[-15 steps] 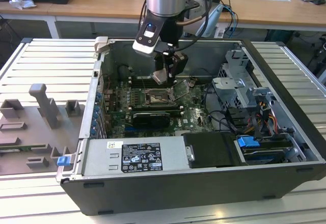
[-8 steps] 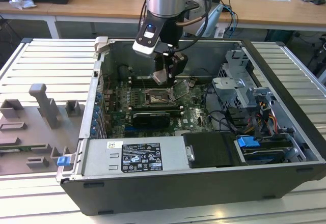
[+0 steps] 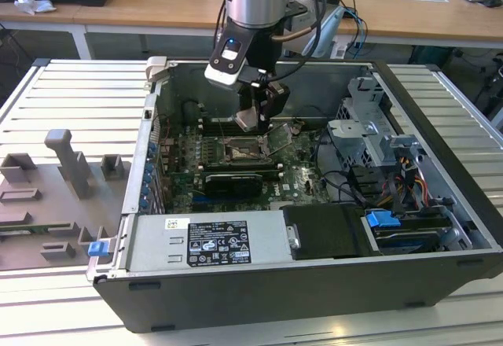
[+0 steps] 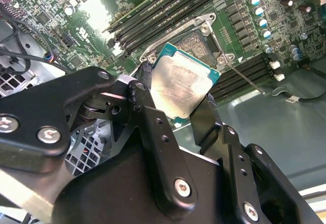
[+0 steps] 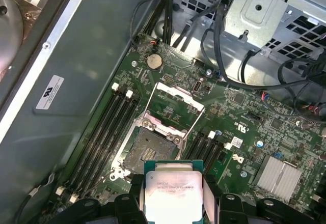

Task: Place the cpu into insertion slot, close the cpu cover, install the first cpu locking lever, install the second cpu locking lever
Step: 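Place the cpu into insertion slot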

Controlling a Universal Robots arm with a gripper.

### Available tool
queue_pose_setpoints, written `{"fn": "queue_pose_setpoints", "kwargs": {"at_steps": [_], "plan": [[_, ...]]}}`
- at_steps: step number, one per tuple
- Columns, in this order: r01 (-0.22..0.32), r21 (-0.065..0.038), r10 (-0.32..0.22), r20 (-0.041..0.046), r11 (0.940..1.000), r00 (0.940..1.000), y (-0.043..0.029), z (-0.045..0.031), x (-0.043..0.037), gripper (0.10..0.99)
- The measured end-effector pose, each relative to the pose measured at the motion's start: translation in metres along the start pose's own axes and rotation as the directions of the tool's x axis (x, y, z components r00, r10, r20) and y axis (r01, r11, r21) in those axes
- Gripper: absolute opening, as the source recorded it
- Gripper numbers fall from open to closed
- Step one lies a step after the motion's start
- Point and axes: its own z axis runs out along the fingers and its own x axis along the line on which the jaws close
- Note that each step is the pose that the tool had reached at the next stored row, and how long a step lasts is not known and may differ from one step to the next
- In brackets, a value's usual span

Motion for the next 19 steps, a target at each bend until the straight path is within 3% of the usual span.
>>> {"fn": "queue_pose_setpoints", "kwargs": {"at_steps": [7, 19], "plan": [[-0.012, 0.001, 0.012, 0.0037, 0.9999, 0.9999, -0.0004, 0.0049, -0.0001, 0.541], [-0.048, 0.0, 0.048, 0.0068, 0.9988, 0.9988, -0.0006, 0.0063, -0.0001, 0.541]]}}
